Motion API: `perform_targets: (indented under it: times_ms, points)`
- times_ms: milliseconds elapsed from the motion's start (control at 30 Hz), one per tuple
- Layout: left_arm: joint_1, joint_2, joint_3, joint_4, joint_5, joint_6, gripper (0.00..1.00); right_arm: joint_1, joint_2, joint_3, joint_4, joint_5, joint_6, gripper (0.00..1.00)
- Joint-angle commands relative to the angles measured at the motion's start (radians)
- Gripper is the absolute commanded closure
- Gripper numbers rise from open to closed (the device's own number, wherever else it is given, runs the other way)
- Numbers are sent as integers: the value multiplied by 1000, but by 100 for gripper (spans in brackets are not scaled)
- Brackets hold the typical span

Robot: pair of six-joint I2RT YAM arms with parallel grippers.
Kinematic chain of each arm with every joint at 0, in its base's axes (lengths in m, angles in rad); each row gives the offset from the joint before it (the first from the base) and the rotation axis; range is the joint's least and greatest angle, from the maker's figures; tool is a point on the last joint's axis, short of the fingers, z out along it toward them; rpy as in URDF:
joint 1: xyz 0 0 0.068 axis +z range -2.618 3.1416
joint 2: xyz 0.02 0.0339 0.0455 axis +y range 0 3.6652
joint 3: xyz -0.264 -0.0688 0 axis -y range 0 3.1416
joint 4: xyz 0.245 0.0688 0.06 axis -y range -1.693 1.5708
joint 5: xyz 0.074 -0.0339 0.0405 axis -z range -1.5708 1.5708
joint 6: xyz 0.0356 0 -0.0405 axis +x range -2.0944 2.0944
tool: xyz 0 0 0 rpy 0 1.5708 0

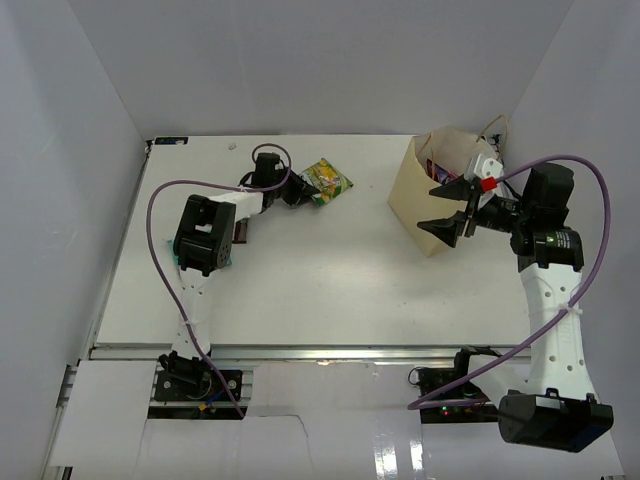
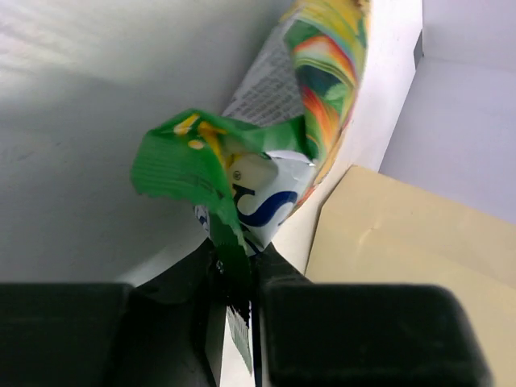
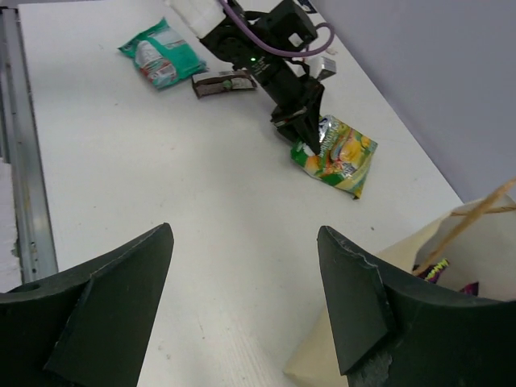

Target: Place the snacks into the paper bag

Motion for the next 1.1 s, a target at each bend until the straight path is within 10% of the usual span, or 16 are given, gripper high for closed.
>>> perform_targets:
  times_ms: [0, 300, 500, 800, 1067]
  points:
    - [4, -33, 29, 39, 61, 84, 79, 21, -13, -10, -70, -108, -66, 22]
    - [2, -338, -188, 27, 250, 478, 94, 157, 39, 19, -67, -68, -109, 21]
    - [-39, -731, -431, -113, 258, 792, 94, 375, 122, 54, -225, -4, -463, 7]
    - [-241, -1228, -744, -332, 138, 1030, 98, 556, 320, 186, -47, 64, -303, 2]
    - [-347, -1365, -758, -472, -15, 1047, 100, 650, 368, 242, -40, 41, -259, 8]
